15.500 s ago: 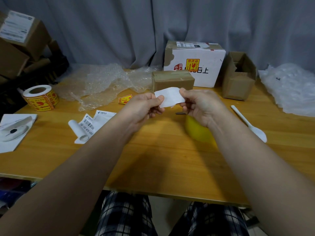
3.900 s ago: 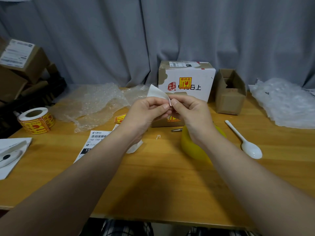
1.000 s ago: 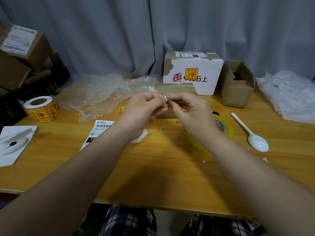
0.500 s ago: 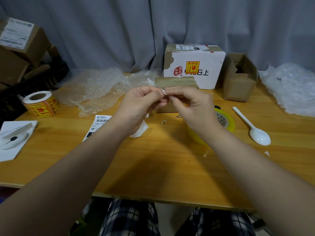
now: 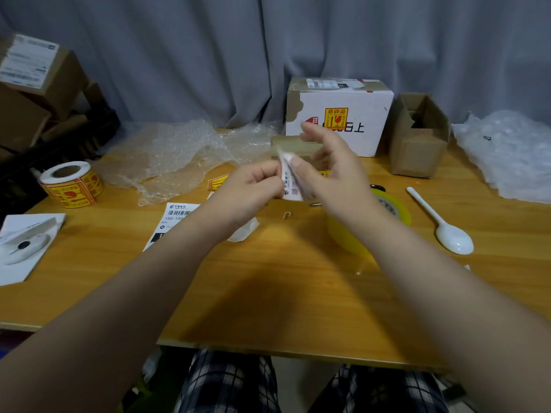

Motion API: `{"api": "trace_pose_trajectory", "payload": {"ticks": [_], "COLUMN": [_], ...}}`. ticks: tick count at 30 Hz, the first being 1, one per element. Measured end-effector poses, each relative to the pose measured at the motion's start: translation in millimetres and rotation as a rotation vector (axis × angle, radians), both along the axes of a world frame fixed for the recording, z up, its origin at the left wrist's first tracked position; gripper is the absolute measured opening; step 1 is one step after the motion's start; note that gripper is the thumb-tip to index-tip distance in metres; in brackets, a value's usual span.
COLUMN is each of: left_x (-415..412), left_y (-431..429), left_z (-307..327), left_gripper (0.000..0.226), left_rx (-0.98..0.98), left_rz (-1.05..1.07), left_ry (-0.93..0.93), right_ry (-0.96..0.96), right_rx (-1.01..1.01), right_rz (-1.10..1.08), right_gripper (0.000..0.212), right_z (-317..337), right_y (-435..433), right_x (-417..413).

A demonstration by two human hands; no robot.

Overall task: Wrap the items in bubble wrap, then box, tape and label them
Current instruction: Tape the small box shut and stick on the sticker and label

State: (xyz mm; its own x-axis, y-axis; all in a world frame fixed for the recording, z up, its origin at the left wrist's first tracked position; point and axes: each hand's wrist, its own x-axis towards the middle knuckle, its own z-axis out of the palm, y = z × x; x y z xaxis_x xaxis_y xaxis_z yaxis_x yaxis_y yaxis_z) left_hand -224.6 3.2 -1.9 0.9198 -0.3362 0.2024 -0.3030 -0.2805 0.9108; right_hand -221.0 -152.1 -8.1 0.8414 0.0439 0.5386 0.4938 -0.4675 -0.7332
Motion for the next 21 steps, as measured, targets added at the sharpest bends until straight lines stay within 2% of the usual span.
{"api": "trace_pose_trajectory", "payload": {"ticks": [2,4,6,7,11,14,17,21], "left_x": [-1.6,-3.0,-1.9,-1.1,1.1,1.5,2.2,5.0], "left_y": [-0.7,-0.8,0.5,1.0,2.8,4.4,4.8,5.8], "left_z": [1.0,1.5,-0.4,-1.0,0.8,5.2,9.1,12.7], "left_gripper": [0.019,0.017,0.016,0.015,0.013,0.011,0.008,0.009], "left_rx": [0.059,0.118,0.159,0.172,0.069,0.038,0.057,0.08], "left_rz": [-0.056,-0.068,-0.052,-0.034,0.069,0.103,0.094,0.088], "left_ry": [-0.044,-0.077,-0.098,-0.1,-0.065,-0.074,-0.102,-0.074], "right_ry": [0.135,0.258,0.219,0.185,0.168,0.105,0.086,0.041], "right_rx": [-0.072,0.083,0.154,0.137,-0.015,-0.19,-0.212,-0.296], "right_rz": [0.029,0.149,0.159,0.135,0.132,0.13,0.164,0.178], "right_gripper": [0.043,0.028,0.01,0.01,0.02,0.035,0.051,0.057], "right_z": [1.3,2.3,2.1,1.6,2.1,4.6,7.6,8.7], "right_y": [-1.6,-0.5,-1.5,-3.0,-6.4,-5.8,-5.3,-4.8], "right_x": [4.9,4.8,3.5,3.4,1.8,-0.6,-4.5,-4.1]}}
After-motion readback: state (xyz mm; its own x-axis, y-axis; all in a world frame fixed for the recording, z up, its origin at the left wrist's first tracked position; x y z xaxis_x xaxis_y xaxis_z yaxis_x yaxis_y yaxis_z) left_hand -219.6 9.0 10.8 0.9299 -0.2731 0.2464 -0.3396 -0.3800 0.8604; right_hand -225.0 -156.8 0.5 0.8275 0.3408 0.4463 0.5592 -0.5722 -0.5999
